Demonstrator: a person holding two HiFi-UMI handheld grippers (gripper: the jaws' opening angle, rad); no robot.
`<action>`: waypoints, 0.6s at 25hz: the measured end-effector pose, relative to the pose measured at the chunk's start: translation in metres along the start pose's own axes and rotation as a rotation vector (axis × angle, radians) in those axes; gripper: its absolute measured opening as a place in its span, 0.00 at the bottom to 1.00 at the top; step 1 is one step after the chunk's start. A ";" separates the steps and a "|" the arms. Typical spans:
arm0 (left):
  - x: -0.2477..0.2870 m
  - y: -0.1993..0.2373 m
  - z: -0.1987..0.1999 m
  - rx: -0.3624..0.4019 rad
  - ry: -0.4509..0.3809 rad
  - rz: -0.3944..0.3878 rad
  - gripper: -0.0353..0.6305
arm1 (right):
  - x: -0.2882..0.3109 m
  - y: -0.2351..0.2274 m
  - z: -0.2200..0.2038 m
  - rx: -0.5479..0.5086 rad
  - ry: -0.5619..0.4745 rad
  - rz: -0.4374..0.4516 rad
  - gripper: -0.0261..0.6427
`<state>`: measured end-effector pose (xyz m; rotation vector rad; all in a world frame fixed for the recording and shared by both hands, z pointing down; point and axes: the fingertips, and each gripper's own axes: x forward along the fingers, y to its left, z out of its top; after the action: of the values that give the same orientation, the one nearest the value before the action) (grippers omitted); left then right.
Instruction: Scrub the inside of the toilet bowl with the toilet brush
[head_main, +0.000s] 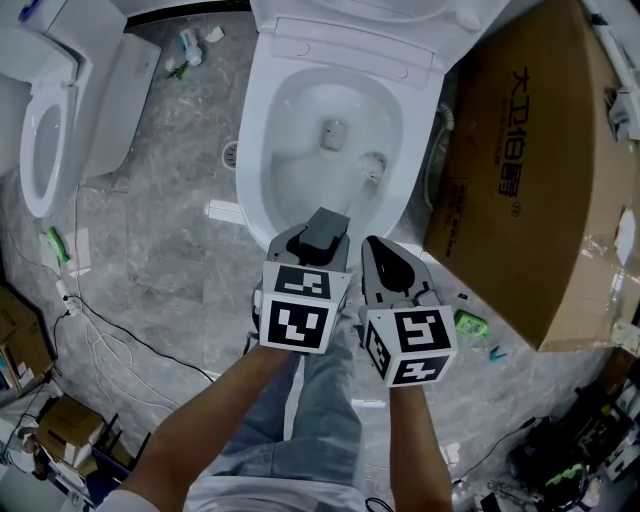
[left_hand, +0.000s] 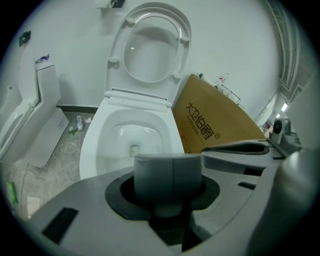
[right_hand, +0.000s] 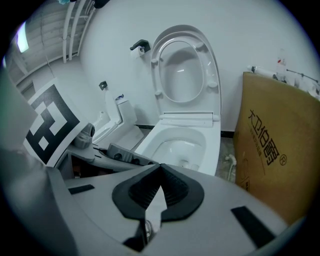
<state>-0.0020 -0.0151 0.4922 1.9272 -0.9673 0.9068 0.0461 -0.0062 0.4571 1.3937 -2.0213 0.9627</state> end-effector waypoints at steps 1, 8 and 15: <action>0.000 0.002 0.001 -0.008 -0.006 0.001 0.29 | 0.001 0.000 0.000 0.000 0.002 0.001 0.04; 0.005 0.027 0.004 -0.039 -0.031 0.035 0.29 | 0.009 0.001 0.000 -0.005 0.008 0.015 0.04; 0.018 0.039 0.006 -0.045 -0.031 0.045 0.29 | 0.020 0.004 0.007 -0.015 0.005 0.036 0.04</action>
<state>-0.0255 -0.0412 0.5173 1.8928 -1.0449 0.8759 0.0355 -0.0225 0.4668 1.3503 -2.0520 0.9628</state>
